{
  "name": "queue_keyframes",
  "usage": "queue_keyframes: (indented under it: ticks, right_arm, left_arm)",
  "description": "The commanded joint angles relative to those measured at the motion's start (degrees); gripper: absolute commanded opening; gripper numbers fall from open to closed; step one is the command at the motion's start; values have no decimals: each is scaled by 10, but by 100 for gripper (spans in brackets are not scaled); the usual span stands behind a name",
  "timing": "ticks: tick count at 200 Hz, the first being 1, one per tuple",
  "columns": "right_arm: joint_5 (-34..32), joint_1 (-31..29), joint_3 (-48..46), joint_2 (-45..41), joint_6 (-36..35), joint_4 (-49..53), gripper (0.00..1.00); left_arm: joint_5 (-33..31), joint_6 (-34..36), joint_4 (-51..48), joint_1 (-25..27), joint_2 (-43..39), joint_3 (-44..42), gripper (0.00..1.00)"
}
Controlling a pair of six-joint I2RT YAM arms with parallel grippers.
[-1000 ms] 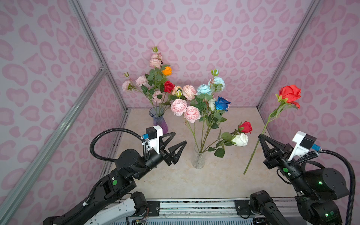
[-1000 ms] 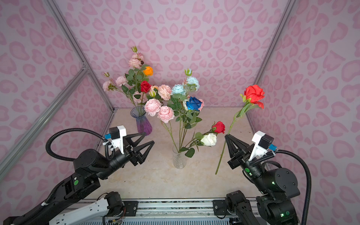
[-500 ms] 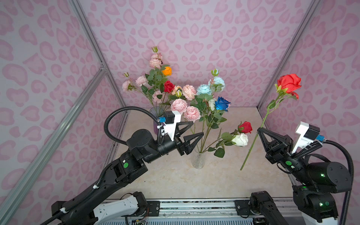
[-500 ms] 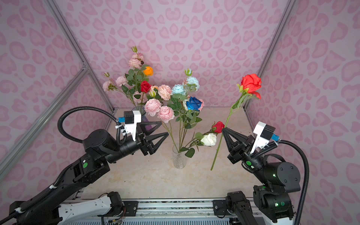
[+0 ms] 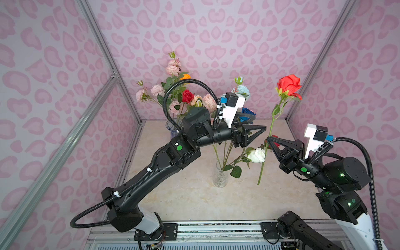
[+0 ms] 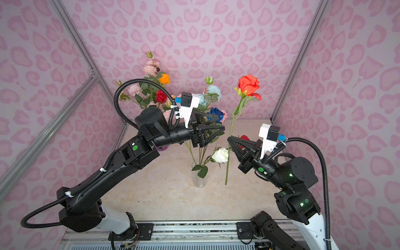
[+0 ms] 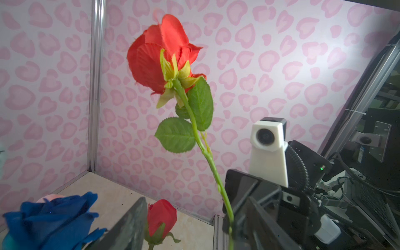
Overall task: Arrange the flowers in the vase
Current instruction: 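Carry the red rose toward the vase while left gripper reaches toward it, then close left gripper on the red rose stem while right gripper opens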
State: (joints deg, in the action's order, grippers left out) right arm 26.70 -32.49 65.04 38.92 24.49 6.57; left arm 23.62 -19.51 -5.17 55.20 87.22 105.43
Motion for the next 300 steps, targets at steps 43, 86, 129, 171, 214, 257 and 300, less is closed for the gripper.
queue_keyframes:
  ticks: [43, 86, 129, 171, 214, 257, 300]
  right_arm:
    - [-202, -157, 11, 15, -155, 56, 0]
    - [-219, -158, 4, 10, -152, 56, 0]
    - [-221, -158, 0, -7, -147, 66, 38]
    - [-237, -157, -8, -41, -148, 88, 55]
    - [-268, -158, -22, -86, -149, 110, 58]
    - [-293, -158, -23, -103, -153, 127, 59]
    - [-304, -158, -34, -103, -151, 123, 59]
  left_arm:
    - [44, -18, 14, 0, 23, 4, 54]
    - [38, -15, 26, 0, 13, -7, 5]
    - [41, -48, 91, 0, 10, -28, 4]
    - [41, -90, 157, 0, 19, -24, 4]
    - [47, -88, 185, 0, 32, 12, 4]
    - [-34, 18, 121, 0, -27, 10, 4]
    - [-151, 124, 14, 0, -121, -34, 4]
